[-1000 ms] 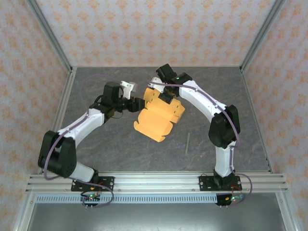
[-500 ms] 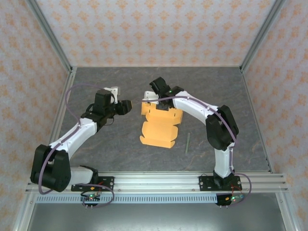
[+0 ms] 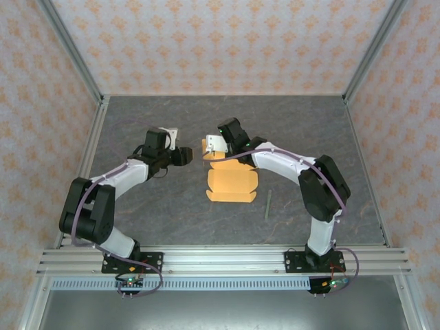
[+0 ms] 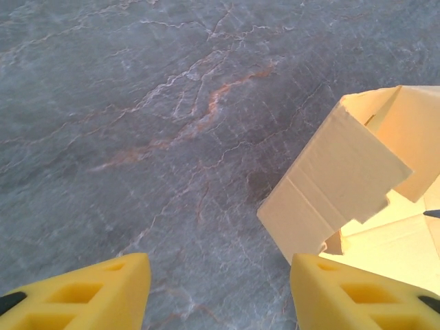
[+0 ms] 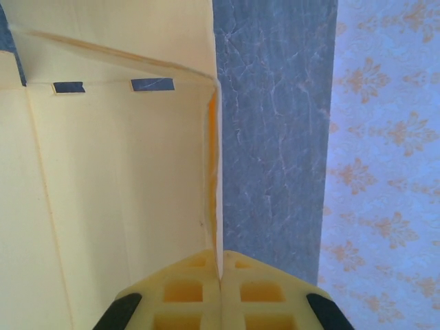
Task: Fold the paper box
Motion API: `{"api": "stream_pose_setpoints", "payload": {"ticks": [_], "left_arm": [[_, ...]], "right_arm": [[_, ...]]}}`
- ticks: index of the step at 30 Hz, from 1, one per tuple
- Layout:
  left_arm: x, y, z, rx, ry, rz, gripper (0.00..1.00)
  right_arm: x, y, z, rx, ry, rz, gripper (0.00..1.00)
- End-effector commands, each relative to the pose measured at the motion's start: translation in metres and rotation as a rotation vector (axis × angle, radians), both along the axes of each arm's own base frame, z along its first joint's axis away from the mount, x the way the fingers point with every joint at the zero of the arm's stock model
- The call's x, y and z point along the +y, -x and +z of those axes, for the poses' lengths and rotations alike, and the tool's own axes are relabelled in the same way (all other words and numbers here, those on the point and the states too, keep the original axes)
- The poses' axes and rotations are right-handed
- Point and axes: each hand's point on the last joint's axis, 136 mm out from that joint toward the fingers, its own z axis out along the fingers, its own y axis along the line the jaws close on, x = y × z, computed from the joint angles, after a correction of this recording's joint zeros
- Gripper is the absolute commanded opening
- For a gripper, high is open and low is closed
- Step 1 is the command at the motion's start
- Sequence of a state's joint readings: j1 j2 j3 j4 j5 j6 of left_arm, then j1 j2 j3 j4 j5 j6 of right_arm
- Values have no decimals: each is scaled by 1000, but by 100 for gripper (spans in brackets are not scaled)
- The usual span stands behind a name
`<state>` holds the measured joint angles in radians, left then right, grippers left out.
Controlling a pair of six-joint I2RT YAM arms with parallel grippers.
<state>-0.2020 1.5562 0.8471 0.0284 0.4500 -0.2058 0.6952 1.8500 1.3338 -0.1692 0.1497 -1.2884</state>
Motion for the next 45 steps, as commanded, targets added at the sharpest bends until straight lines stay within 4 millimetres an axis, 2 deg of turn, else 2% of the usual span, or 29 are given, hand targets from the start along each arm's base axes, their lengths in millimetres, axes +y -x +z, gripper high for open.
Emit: {"api": "stream_pose_setpoints", "payload": {"ticks": [1, 10, 16, 19, 31, 38, 45], "left_arm": [[-11, -18, 10, -65, 22, -63, 56], [-20, -27, 2, -64, 30, -119, 54], [-43, -27, -4, -64, 80, -209, 53], [-48, -26, -4, -77, 66, -234, 53], [-67, -29, -7, -108, 87, -342, 50], [-65, -24, -4, -126, 85, -389, 59], [-60, -15, 12, -168, 140, -430, 72]], "right_arm": [[2, -8, 27, -124, -18, 17, 0], [2, -6, 25, -231, -14, 70, 0], [1, -7, 24, -283, -15, 83, 0], [2, -8, 25, -308, -12, 90, 0], [3, -9, 24, -288, -13, 94, 0], [-4, -10, 22, -244, -18, 90, 0], [-12, -12, 26, -227, -38, 80, 0]]}}
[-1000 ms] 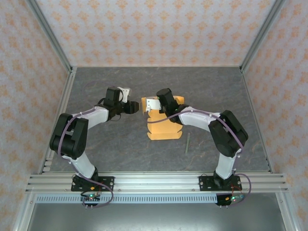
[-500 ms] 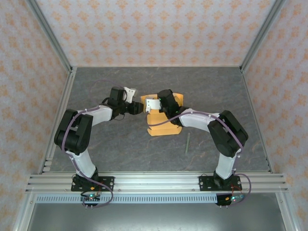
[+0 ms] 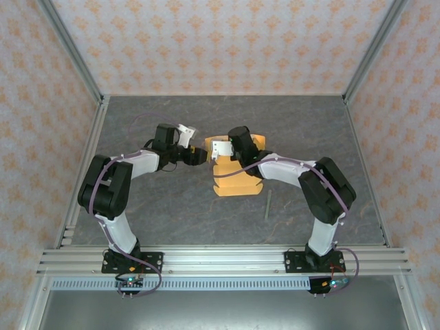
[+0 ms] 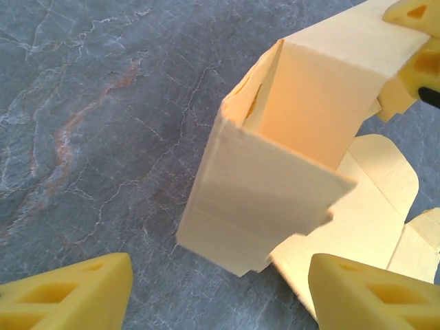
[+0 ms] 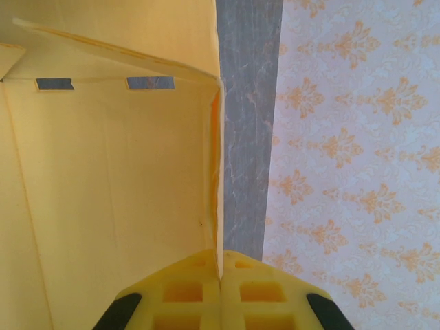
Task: Fold the paper box
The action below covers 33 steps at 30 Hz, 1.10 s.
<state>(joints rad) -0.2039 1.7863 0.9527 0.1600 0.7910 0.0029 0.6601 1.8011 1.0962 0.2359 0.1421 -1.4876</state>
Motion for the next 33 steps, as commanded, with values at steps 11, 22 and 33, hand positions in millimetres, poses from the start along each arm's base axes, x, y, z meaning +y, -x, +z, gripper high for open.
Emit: {"api": "stream_pose_setpoints", "payload": {"ticks": [11, 22, 33], "left_arm": [[-21, -5, 37, -80, 124, -170, 92], [-40, -14, 26, -41, 149, -257, 95], [-61, -4, 28, -44, 192, -332, 82]], "right_arm": [[-5, -6, 31, -12, -63, -21, 0], [-3, -8, 35, 1, -85, -32, 0], [-2, -9, 34, 16, -103, -44, 0]]}}
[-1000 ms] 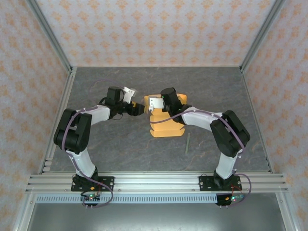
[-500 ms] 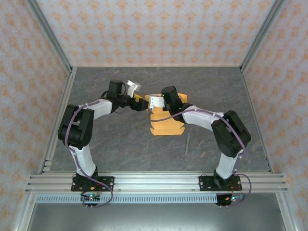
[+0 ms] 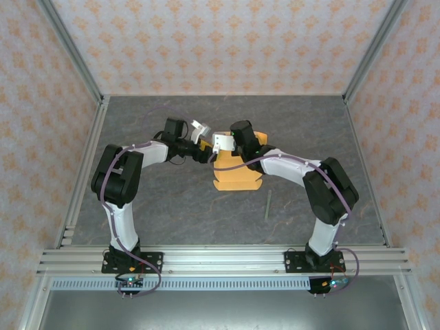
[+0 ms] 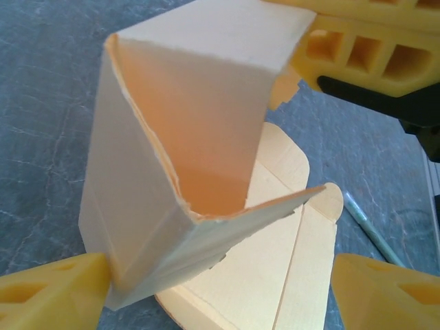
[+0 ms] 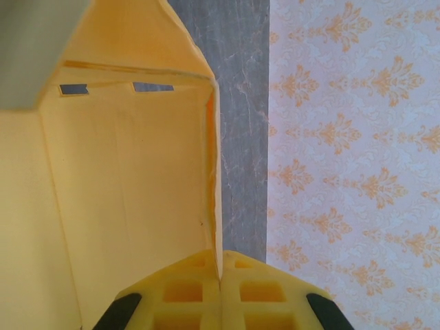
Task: Fold the paper box
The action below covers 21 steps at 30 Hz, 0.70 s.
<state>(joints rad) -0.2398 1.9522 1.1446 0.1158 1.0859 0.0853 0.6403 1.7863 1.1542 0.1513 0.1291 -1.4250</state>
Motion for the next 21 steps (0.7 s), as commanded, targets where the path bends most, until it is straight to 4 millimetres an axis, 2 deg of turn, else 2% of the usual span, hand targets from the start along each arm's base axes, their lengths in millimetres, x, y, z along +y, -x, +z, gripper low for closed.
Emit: {"api": "stream_pose_setpoints", "payload": {"ticks": [1, 6, 15, 21], "left_arm": [[-8, -2, 15, -42, 31, -45, 81], [-7, -7, 9, -42, 12, -20, 74], [-1, -30, 5, -61, -27, 83, 59], [6, -42, 1, -77, -66, 150, 54]], "right_arm": [[3, -3, 20, -13, -55, -6, 0], [5, -4, 19, -7, -59, -7, 0], [8, 0, 22, 10, -88, 4, 0], [7, 2, 21, 23, -84, 8, 0]]}}
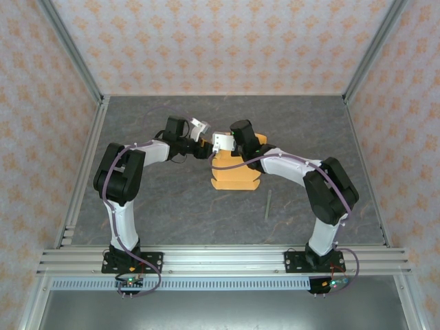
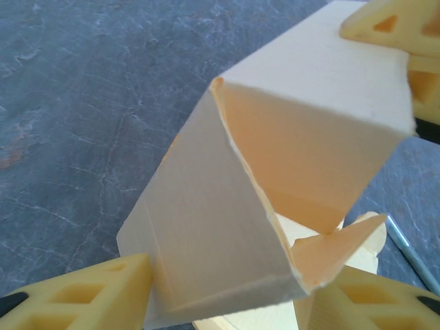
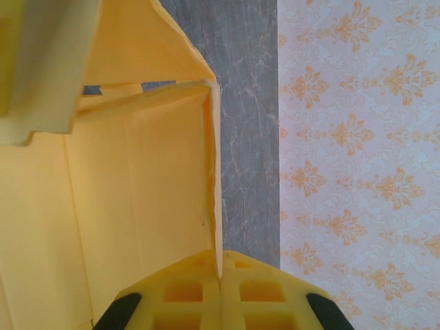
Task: Fold the paper box
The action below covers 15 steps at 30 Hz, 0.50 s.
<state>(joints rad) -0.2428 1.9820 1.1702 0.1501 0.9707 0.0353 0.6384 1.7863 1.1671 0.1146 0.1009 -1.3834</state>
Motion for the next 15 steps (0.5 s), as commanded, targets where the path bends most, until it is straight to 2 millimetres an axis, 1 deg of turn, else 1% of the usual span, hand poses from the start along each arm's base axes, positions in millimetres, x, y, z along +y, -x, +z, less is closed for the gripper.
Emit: {"api": "stream_pose_setpoints", "payload": {"ticks": [1, 5, 11, 15], "left_arm": [[0, -21, 11, -73, -17, 52, 54], [0, -23, 10, -76, -17, 55, 54], [-4, -15, 9, -68, -17, 16, 59], [-5, -12, 8, -60, -22, -3, 61]], "right_arm": [[4, -1, 22, -15, -44, 7, 0], [4, -4, 21, -28, -43, -8, 0], [5, -11, 21, -46, -48, -50, 0], [7, -13, 21, -54, -49, -58, 0]]}}
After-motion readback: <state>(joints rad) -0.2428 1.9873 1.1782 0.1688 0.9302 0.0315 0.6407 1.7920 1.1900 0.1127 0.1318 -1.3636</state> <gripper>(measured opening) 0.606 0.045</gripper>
